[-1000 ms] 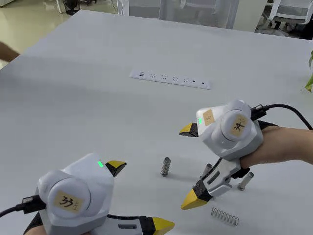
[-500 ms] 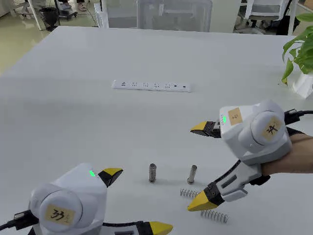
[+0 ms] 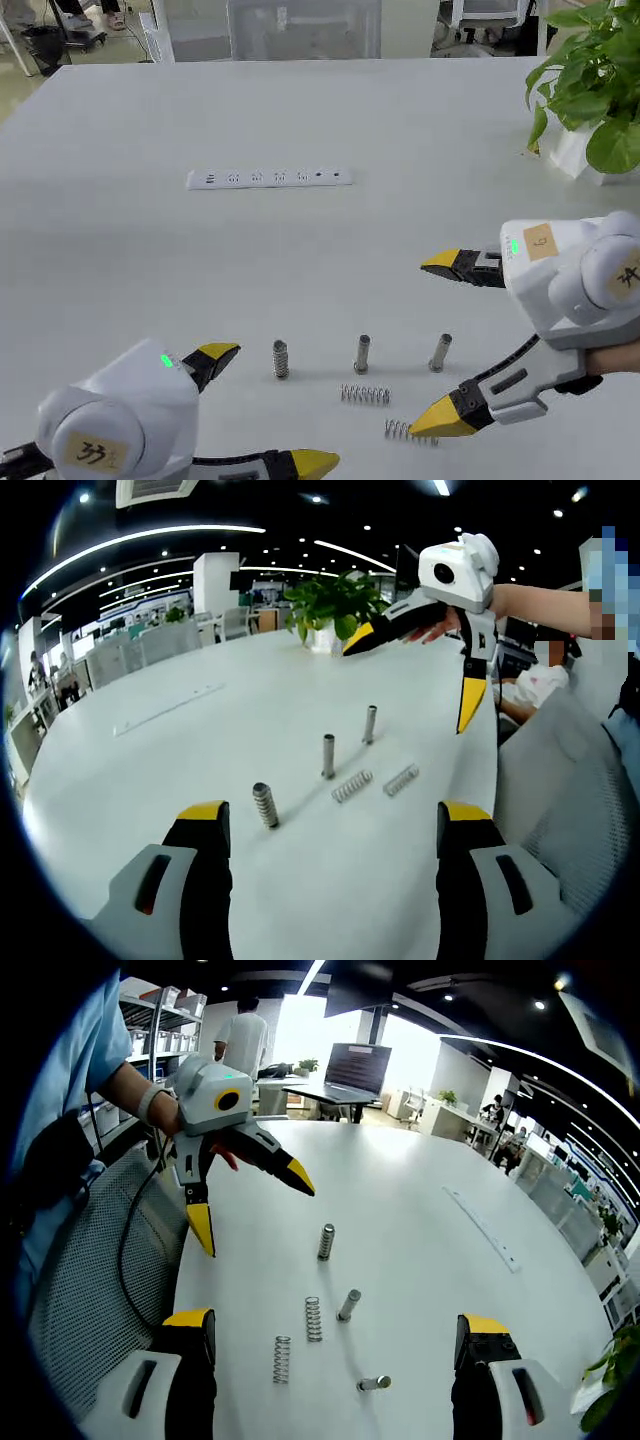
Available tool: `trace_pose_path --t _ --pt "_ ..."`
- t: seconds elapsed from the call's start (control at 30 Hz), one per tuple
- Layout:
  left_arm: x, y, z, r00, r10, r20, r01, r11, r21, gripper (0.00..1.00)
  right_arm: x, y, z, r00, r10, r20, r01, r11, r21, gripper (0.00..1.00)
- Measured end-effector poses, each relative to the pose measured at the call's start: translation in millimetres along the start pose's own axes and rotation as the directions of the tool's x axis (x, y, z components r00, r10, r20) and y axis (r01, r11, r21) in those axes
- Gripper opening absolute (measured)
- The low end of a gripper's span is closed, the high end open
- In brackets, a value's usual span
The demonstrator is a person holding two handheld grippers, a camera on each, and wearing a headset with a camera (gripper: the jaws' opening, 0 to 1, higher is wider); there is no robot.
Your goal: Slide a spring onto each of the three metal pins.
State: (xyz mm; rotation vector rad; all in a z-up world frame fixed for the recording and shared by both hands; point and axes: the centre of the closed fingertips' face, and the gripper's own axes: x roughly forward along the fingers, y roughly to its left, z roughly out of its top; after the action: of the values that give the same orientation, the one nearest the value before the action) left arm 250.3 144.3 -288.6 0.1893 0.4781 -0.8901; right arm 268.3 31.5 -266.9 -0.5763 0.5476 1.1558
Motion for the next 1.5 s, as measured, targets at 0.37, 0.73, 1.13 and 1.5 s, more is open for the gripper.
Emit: trace_pose_path --t 0.37,0.73,1.13,1.5 --pt "12.0 -6.7 1.3 0.9987 -0.047 -0.017 0.048 0.998 0.041 0.82 -26.3 8.4 -38.5 0.9977 -0.067 -0.013 0.068 0.993 0.101 0.99" --pt "18.2 -10.3 -3.3 0.9953 -0.081 -0.054 0.085 0.993 0.078 0.81 -47.2 24.5 -78.9 0.9926 -0.112 -0.048 0.119 0.973 0.196 0.99" --pt "27.5 -17.6 1.6 0.9909 -0.118 -0.065 0.126 0.98 0.151 0.73 -61.3 37.9 -96.4 0.9874 -0.144 -0.065 0.156 0.951 0.267 0.99" --pt "51.9 -19.9 -11.4 0.9798 -0.161 -0.119 0.185 0.956 0.229 0.57 -61.1 45.2 -100.8 0.9877 -0.143 -0.062 0.155 0.942 0.299 0.99"
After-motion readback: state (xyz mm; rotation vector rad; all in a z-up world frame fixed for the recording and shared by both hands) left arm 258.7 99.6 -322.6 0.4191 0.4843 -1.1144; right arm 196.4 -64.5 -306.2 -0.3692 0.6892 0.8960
